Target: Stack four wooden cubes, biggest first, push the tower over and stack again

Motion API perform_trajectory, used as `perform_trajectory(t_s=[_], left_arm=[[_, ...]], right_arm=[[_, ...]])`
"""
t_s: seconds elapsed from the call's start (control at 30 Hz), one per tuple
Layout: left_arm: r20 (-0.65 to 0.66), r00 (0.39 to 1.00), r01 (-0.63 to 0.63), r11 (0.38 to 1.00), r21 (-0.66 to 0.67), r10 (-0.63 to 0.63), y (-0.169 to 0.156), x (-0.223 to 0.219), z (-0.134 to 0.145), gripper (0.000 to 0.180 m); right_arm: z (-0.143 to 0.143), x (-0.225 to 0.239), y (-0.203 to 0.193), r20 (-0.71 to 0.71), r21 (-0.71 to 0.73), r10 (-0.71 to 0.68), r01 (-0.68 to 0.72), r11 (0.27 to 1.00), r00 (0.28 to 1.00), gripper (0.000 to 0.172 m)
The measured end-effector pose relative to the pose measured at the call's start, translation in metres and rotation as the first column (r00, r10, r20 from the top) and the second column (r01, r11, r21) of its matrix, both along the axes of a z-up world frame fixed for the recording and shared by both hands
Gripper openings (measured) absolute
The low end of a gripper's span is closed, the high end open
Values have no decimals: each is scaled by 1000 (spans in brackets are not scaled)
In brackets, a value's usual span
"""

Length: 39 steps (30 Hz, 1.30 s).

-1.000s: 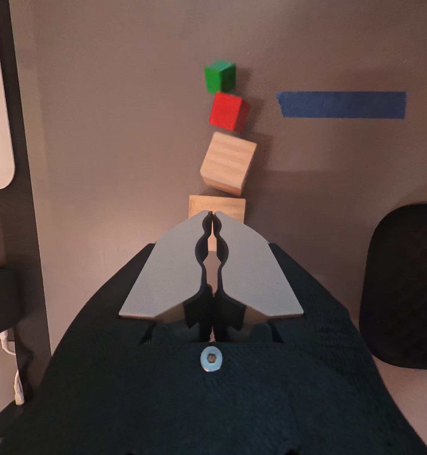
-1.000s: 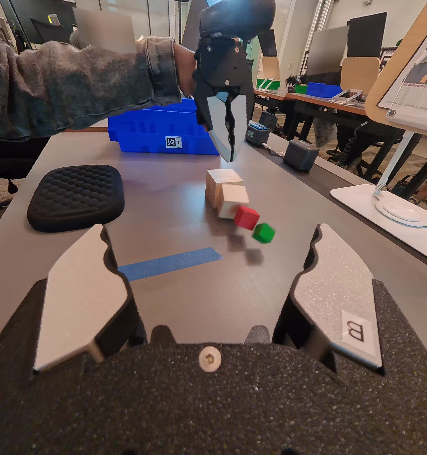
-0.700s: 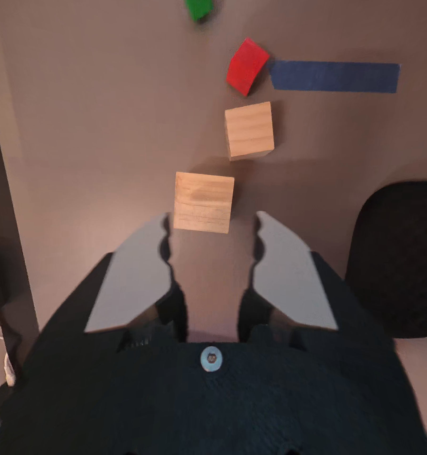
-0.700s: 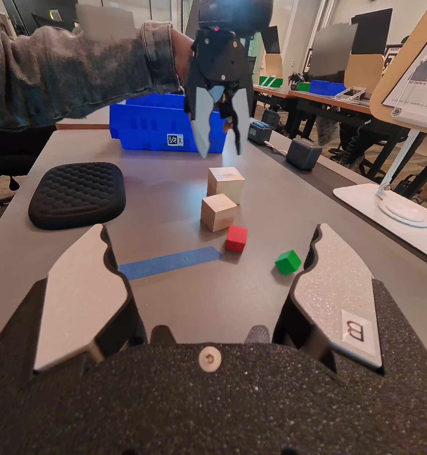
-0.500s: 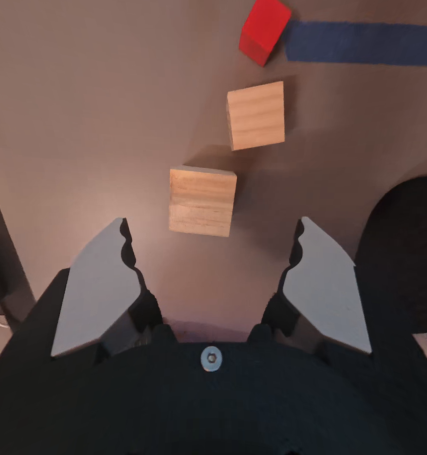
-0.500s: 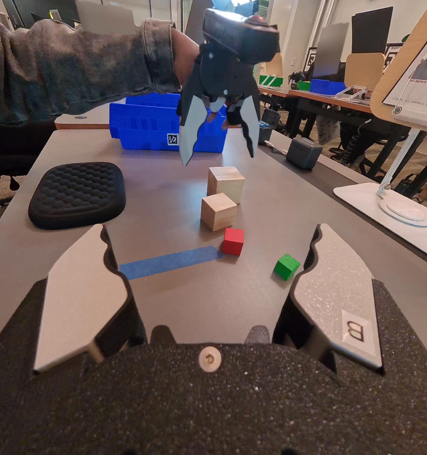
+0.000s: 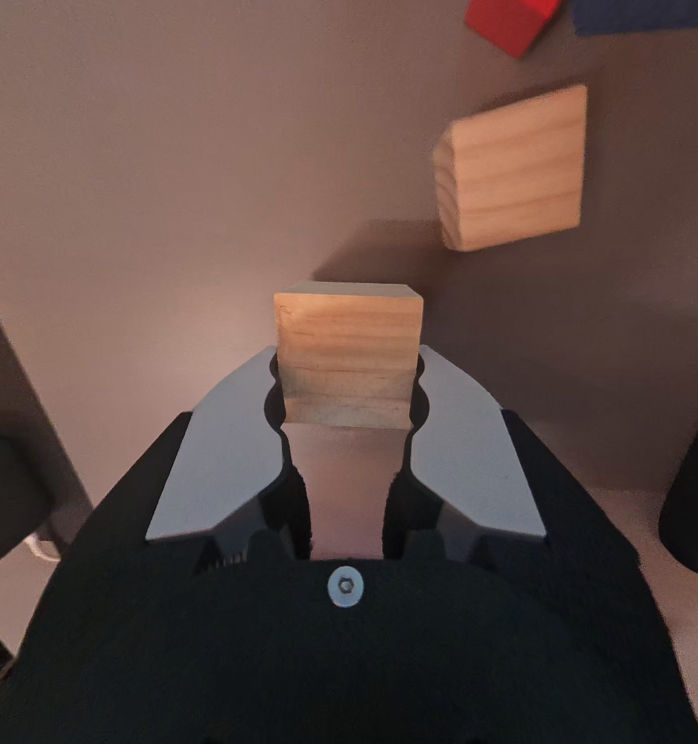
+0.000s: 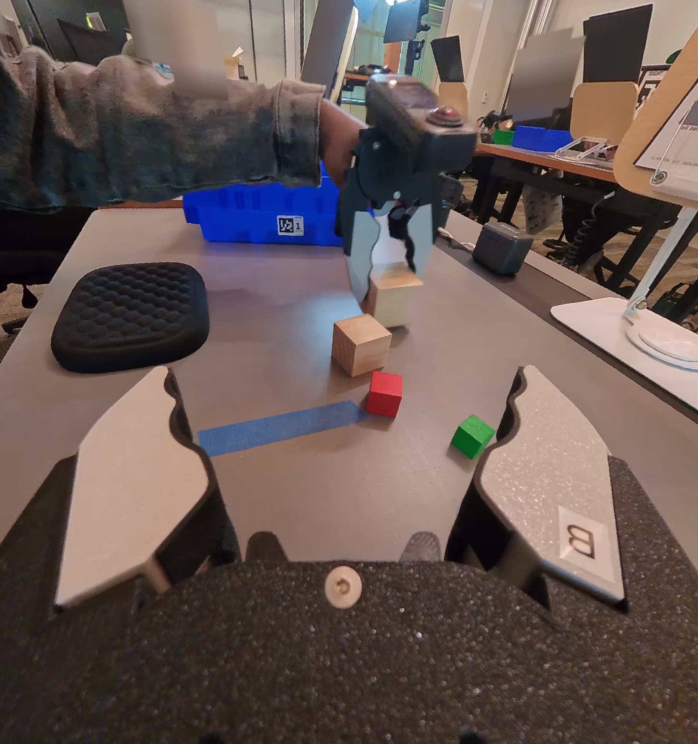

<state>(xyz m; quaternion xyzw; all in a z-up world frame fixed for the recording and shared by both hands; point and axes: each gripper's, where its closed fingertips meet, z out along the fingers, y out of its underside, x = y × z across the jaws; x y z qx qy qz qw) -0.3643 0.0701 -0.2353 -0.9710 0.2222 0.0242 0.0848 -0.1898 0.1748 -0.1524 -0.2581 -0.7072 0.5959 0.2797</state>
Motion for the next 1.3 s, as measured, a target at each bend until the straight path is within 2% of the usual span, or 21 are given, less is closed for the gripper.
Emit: perform_trajectory(t_s=[0.13, 0.3, 0.43, 0.53, 0.87, 1.23, 1.27, 1.3], left_arm=[[5, 1000, -25, 999, 47, 25, 46, -10, 13, 60], [65, 997, -40, 997, 64, 36, 112, -2, 9, 60], [70, 997, -17, 999, 30, 15, 135, 4, 3, 60], [62, 998, -9, 1000, 25, 8, 133, 3, 4, 60], [51, 997, -57, 998, 13, 57, 95, -12, 1, 60], [74, 996, -43, 999, -12, 44, 91, -6, -5, 61], [90, 995, -42, 999, -14, 43, 90, -4, -4, 65], [103, 994, -47, 999, 0, 47, 90, -2, -1, 76]], right_arm=[[-2, 0, 0, 6, 5, 1, -1, 1000, 1000, 147], [-3, -2, 3, 15, -9, -7, 7, 1000, 1000, 147], [-4, -2, 4, 20, -7, -7, 7, 1000, 1000, 147], [-3, -2, 4, 17, -12, -9, 9, 1000, 1000, 147], [-5, -2, 3, 21, -1, -7, 7, 1000, 1000, 147], [-5, -2, 4, 23, -2, -7, 7, 1000, 1000, 147], [-5, -2, 4, 23, -1, -7, 7, 1000, 1000, 147], [-5, -2, 4, 23, -1, -7, 7, 1000, 1000, 147]])
